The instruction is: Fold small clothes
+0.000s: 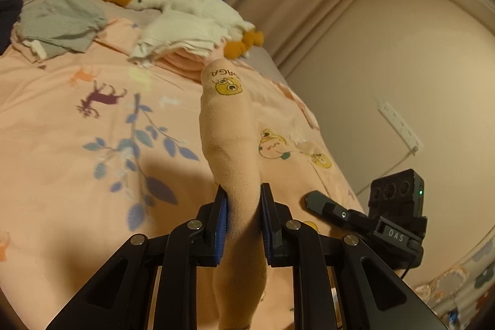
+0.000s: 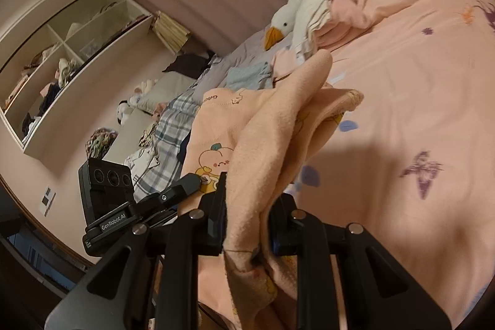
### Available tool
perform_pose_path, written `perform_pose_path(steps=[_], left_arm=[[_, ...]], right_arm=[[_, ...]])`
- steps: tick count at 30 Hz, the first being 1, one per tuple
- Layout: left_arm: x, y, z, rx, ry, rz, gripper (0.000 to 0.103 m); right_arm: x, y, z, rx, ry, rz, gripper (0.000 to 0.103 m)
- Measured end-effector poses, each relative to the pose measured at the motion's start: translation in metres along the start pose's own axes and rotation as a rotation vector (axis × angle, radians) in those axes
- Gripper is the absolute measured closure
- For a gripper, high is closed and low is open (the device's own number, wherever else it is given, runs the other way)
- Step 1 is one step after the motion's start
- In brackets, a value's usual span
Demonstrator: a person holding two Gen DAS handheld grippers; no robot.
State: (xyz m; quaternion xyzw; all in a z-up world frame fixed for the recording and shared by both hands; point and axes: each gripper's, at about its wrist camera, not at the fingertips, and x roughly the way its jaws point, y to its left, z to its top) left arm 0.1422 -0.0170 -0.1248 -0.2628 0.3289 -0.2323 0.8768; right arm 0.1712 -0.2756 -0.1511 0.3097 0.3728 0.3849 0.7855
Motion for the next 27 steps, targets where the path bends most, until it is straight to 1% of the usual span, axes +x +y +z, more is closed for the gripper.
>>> perform_pose_path(steps=[2,6,8,10,12,18,23,27], left_arm=[[-0.009,0.009,0.002,-0.017,-0.015,0.001,0.088],[-0.022,0.023,0.006,-0.029,-0.032,0.038,0.088],[-0.026,0.029,0.008,-0.051,-0.052,0.036,0.088],[-0.027,0.034,0.009,-0.057,-0.063,0.058,0.088],[-0.027,0.035,0.008,-0.046,-0.065,0.077,0.088],[-0.029,0.041,0.006,-0.066,-0.076,0.087,0.088],[-0.027,0.041,0.005,-0.059,-0.064,0.115,0.088],[-0.026,0.044,0.005,-0.069,-0.061,0.113,0.088]], right_arm=[[0.012,0.009,0.002,-0.004,0.011,0.007,0.082],[0.032,0.018,0.005,-0.007,0.032,0.011,0.082],[0.039,0.022,0.003,-0.009,0.042,0.010,0.082],[0.047,0.025,0.002,-0.008,0.051,0.002,0.082],[0.051,0.025,0.003,-0.007,0.059,-0.006,0.082],[0.057,0.026,0.002,-0.006,0.072,-0.021,0.082],[0.060,0.030,-0.001,-0.012,0.086,-0.045,0.081],[0.061,0.030,-0.002,-0.009,0.089,-0.055,0.081]])
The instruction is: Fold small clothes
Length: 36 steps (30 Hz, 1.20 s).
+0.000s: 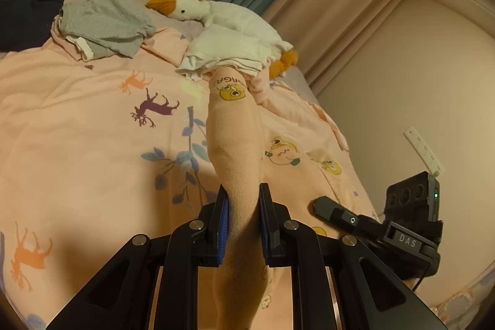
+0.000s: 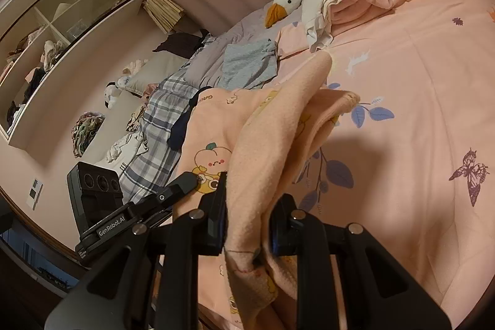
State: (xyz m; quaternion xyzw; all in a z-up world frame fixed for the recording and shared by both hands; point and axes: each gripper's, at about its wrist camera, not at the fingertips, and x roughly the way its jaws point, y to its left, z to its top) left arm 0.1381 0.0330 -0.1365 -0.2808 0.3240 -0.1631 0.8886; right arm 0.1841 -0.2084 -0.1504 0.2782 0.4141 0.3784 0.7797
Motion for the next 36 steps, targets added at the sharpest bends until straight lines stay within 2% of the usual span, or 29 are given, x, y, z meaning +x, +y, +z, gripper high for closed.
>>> perform_pose_path(steps=[13,16,21,24,26,30,36], left_arm=[[0.015,0.004,-0.004,-0.003,0.044,0.045,0.088],[0.024,0.012,-0.006,-0.016,0.063,0.050,0.088],[0.051,0.035,-0.015,-0.045,0.139,0.126,0.088],[0.069,0.047,-0.022,-0.071,0.206,0.199,0.088],[0.074,0.048,-0.026,-0.050,0.210,0.256,0.088],[0.072,0.051,-0.026,-0.059,0.208,0.238,0.088],[0.076,0.055,-0.029,-0.079,0.219,0.272,0.088]], right_arm=[[0.010,-0.010,-0.005,0.023,0.025,-0.044,0.081],[0.015,-0.015,-0.008,0.022,0.034,-0.082,0.081],[0.036,-0.031,-0.014,0.033,0.075,-0.154,0.081],[0.056,-0.051,-0.019,0.071,0.130,-0.206,0.081],[0.065,-0.063,-0.024,0.088,0.149,-0.231,0.081],[0.059,-0.074,-0.026,0.118,0.133,-0.198,0.081],[0.062,-0.072,-0.028,0.092,0.145,-0.241,0.079]])
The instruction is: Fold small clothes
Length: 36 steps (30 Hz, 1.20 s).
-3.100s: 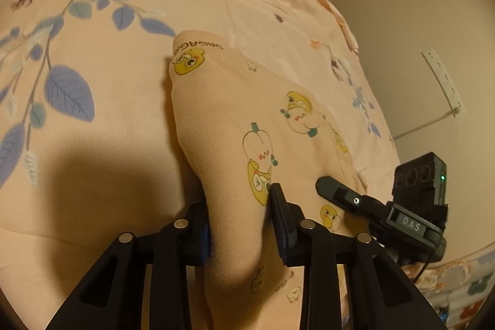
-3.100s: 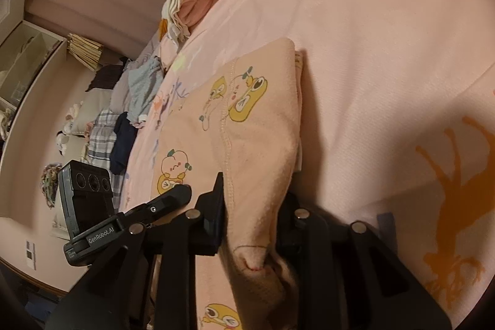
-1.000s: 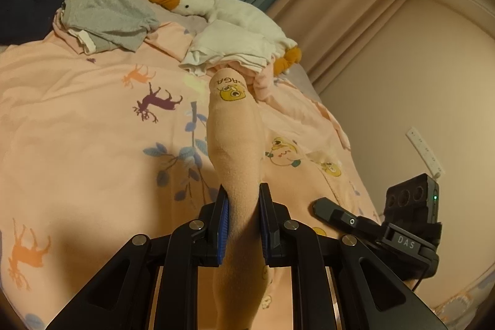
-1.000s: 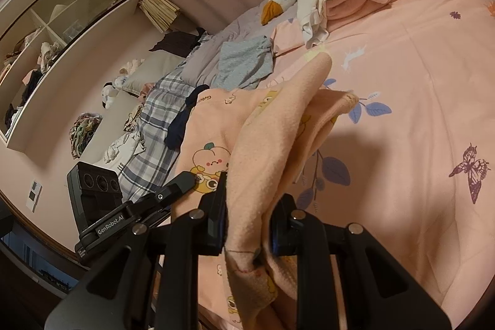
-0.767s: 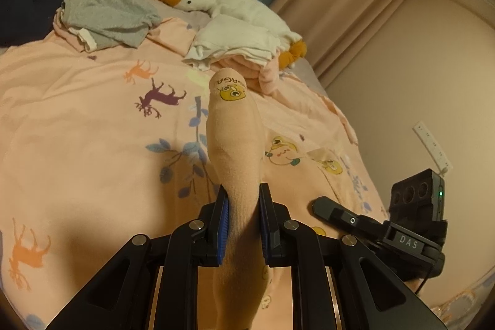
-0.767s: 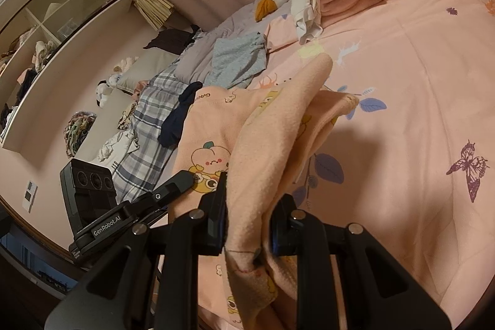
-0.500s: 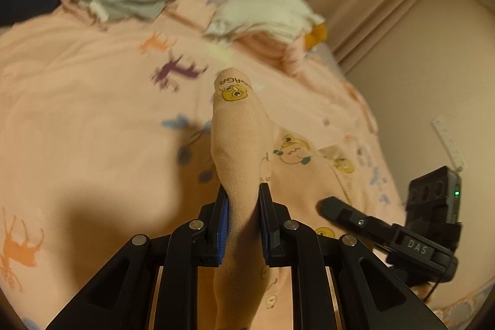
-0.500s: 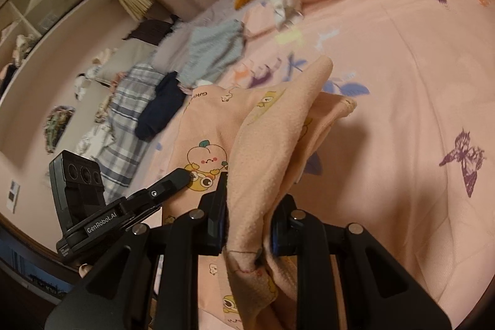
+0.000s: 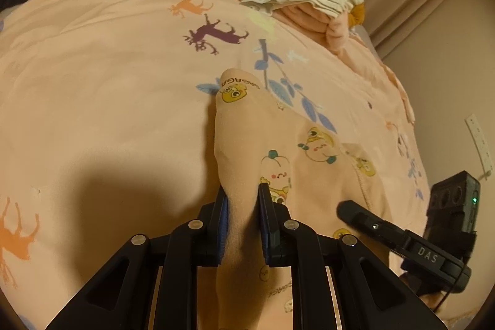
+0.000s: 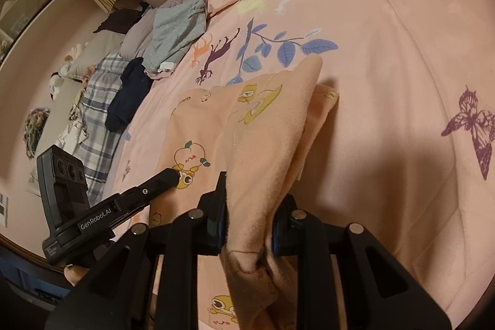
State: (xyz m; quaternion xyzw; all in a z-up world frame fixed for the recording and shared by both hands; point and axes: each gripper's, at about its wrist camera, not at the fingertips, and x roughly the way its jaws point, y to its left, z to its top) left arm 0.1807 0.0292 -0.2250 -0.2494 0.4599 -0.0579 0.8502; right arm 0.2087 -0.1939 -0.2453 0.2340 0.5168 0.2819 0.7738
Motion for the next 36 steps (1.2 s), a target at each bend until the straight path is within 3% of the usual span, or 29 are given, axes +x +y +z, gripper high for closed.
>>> perform_pose_path(steps=[4,9,22,36], left_arm=[[0.004,0.001,0.000,0.003,0.004,0.016,0.088],[0.005,0.002,0.000,-0.004,0.007,0.022,0.088],[0.013,0.004,-0.002,-0.019,0.024,0.054,0.085],[0.019,0.004,-0.002,-0.035,0.031,0.072,0.084]], right_arm=[[0.004,-0.004,-0.001,-0.001,0.013,-0.055,0.076],[0.005,-0.013,-0.002,0.027,0.010,-0.041,0.076],[0.011,-0.006,-0.006,-0.031,0.008,-0.144,0.074],[0.015,-0.001,-0.014,-0.080,-0.041,-0.194,0.073]])
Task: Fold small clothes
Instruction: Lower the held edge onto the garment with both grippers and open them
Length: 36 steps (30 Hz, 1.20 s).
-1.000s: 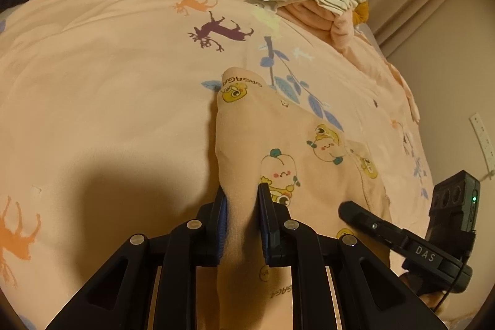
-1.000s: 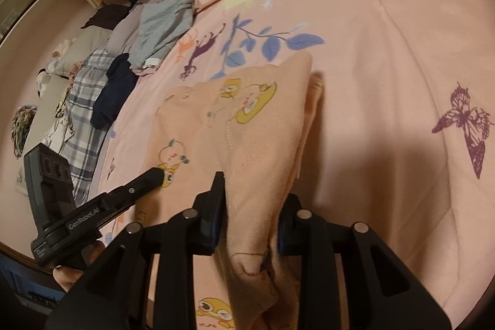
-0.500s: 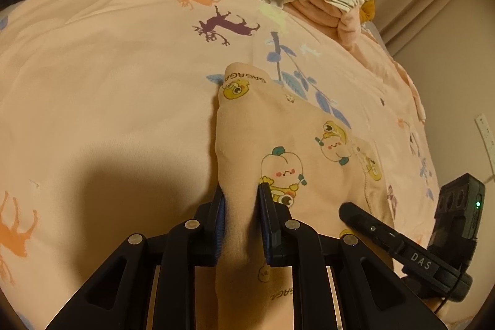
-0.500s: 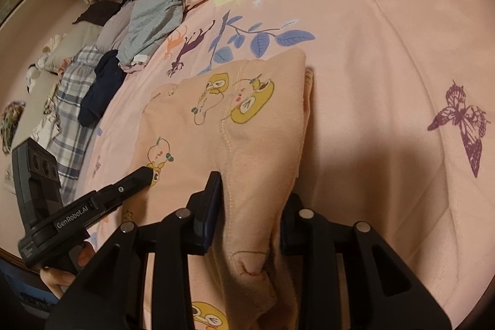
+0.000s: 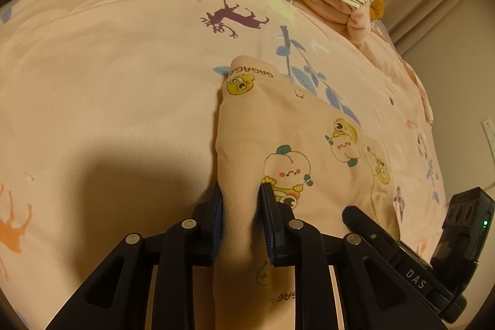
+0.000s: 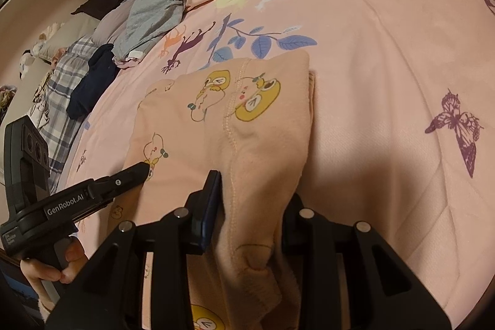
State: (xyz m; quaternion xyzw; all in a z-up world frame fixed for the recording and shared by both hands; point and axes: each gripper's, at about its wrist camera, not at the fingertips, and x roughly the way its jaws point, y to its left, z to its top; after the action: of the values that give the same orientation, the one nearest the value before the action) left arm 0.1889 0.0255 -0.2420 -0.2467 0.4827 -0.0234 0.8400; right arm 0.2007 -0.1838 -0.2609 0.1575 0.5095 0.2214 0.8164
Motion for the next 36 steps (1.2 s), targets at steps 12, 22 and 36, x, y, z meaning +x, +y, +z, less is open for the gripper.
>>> perform_pose_path(steps=[12,22,36], left_arm=[[0.0033,0.0018,0.0011,-0.009,0.002,0.001,0.082],[0.0031,0.0017,0.0010,-0.007,0.002,0.002,0.081],[0.0035,0.0008,0.0003,-0.006,0.001,0.005,0.081]], right_arm=[[-0.0002,0.0043,-0.0040,-0.018,-0.023,-0.021,0.073],[-0.0002,0.0046,-0.0042,-0.024,-0.023,-0.023,0.072],[-0.0001,0.0055,-0.0029,-0.032,-0.023,-0.026,0.071]])
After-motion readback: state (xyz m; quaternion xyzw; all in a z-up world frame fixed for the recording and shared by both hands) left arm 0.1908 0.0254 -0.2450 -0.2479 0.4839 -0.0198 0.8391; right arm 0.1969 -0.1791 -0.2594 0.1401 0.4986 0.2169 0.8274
